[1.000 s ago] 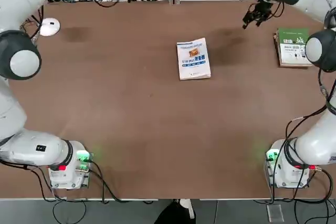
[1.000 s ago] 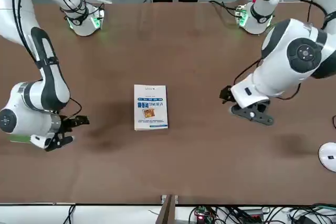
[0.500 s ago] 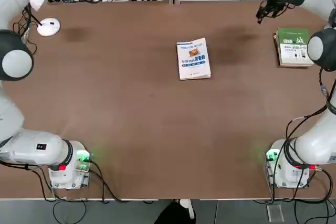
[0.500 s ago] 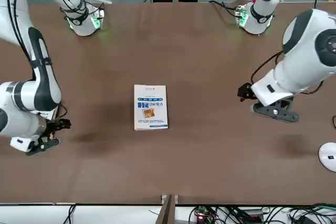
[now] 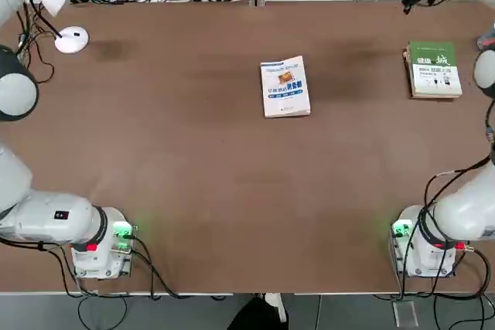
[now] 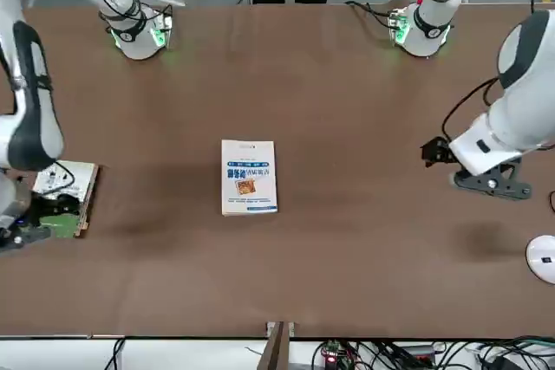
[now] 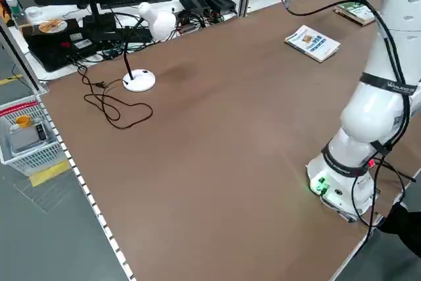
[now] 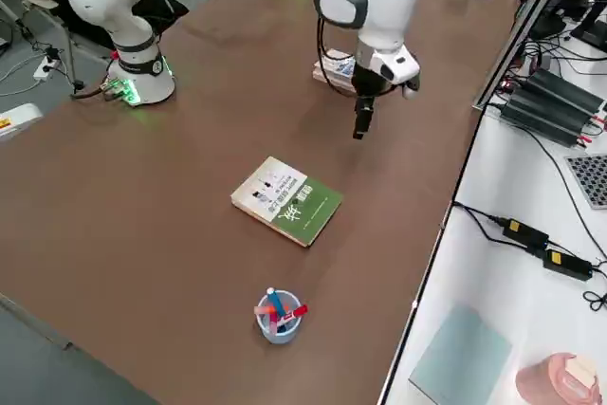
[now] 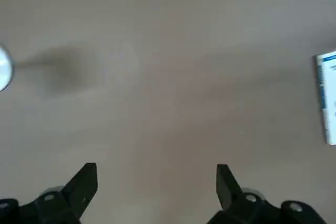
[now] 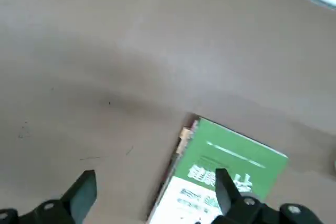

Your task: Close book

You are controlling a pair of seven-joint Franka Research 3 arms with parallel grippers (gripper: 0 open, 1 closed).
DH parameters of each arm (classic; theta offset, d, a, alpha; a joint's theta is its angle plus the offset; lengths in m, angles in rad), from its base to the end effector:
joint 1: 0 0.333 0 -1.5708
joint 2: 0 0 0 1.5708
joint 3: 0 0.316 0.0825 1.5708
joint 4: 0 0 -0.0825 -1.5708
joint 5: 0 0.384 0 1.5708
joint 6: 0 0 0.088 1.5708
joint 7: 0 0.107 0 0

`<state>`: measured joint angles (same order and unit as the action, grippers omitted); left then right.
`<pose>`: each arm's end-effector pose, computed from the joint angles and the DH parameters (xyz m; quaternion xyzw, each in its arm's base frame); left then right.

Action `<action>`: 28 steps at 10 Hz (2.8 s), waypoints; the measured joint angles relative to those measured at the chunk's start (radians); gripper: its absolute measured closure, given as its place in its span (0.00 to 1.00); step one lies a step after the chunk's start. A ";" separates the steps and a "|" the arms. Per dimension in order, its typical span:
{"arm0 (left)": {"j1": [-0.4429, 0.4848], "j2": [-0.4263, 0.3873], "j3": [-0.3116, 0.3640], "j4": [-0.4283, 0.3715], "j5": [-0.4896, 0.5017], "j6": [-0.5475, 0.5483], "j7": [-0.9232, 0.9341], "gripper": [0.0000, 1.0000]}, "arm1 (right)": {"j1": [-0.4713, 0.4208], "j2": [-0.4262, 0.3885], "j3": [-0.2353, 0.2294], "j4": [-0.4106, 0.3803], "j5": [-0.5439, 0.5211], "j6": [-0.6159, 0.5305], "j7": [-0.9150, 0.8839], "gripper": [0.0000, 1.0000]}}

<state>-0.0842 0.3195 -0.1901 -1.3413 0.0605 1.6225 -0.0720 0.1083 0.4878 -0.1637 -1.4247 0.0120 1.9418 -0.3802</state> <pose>0.6324 -0.1519 0.5474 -0.9950 0.0988 0.0161 0.0032 0.7009 -0.0180 0.4217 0.9848 0.1695 0.0104 0.0355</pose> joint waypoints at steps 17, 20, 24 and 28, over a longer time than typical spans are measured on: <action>0.067 -0.329 0.080 -0.234 -0.051 -0.093 0.057 0.00 | 0.014 -0.425 0.104 -0.194 0.000 -0.234 0.445 0.00; 0.067 -0.421 0.080 -0.303 -0.054 -0.094 0.046 0.00 | 0.015 -0.463 0.116 -0.136 0.000 -0.314 0.463 0.00; 0.067 -0.518 0.082 -0.385 -0.054 -0.097 0.046 0.00 | 0.014 -0.479 0.113 -0.121 0.000 -0.333 0.471 0.00; 0.100 -0.555 0.089 -0.429 -0.074 -0.101 0.046 0.00 | 0.014 -0.478 0.112 -0.121 0.000 -0.339 0.474 0.00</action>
<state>0.0156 -0.2353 -0.1012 -1.7699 -0.0131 1.5217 -0.0257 0.1221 0.0096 -0.0513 -1.5453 0.0124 1.6028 0.0940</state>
